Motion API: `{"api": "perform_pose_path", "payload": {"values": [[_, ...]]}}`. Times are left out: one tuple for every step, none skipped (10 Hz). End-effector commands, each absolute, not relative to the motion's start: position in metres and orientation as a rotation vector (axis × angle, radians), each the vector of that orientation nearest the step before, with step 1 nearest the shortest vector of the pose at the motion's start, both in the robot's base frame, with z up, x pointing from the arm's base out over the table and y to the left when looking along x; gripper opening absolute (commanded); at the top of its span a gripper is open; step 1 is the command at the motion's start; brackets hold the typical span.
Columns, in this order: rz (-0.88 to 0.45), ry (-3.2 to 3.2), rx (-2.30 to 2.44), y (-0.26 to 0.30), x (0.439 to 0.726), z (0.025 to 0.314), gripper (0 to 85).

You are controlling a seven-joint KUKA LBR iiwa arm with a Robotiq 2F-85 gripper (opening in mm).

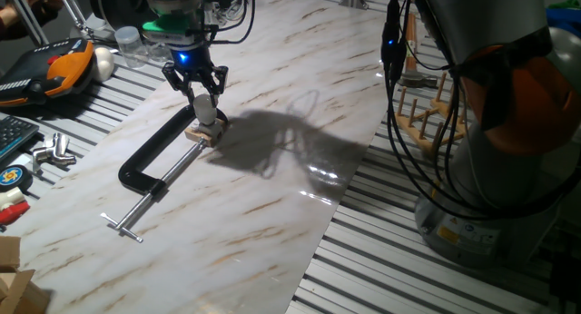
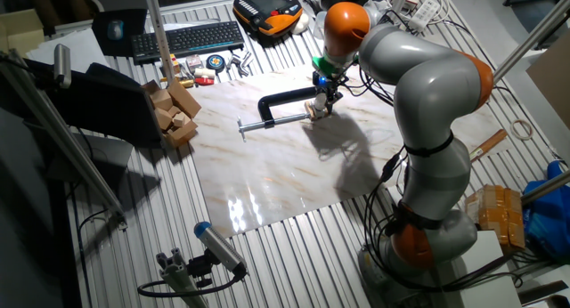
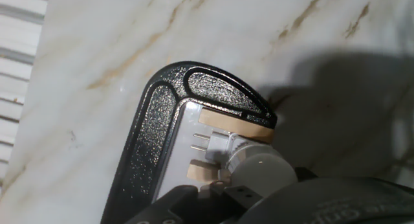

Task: Take out the light bulb by rotating it

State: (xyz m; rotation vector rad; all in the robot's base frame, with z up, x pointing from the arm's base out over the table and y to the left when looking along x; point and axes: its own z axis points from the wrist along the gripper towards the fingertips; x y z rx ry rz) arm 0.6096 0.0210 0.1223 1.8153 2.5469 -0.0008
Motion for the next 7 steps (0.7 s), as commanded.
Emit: {"api": "perform_pose_path", "payload": {"values": [[-0.002, 2.562, 1.789, 0.021, 0.6096, 0.1225, 0.0], [-0.004, 2.585, 1.749, 0.021, 0.6094, 0.1229, 0.0], [-0.007, 2.614, 1.699, 0.021, 0.6092, 0.1233, 0.0], [-0.011, 2.636, 1.66, 0.021, 0.6091, 0.1236, 0.0], [-0.013, 2.663, 1.614, 0.0211, 0.6089, 0.1238, 0.0], [-0.018, 2.687, 1.579, 0.021, 0.6089, 0.1239, 0.0], [-0.021, 2.713, 1.533, 0.021, 0.6088, 0.1241, 0.0]]}}
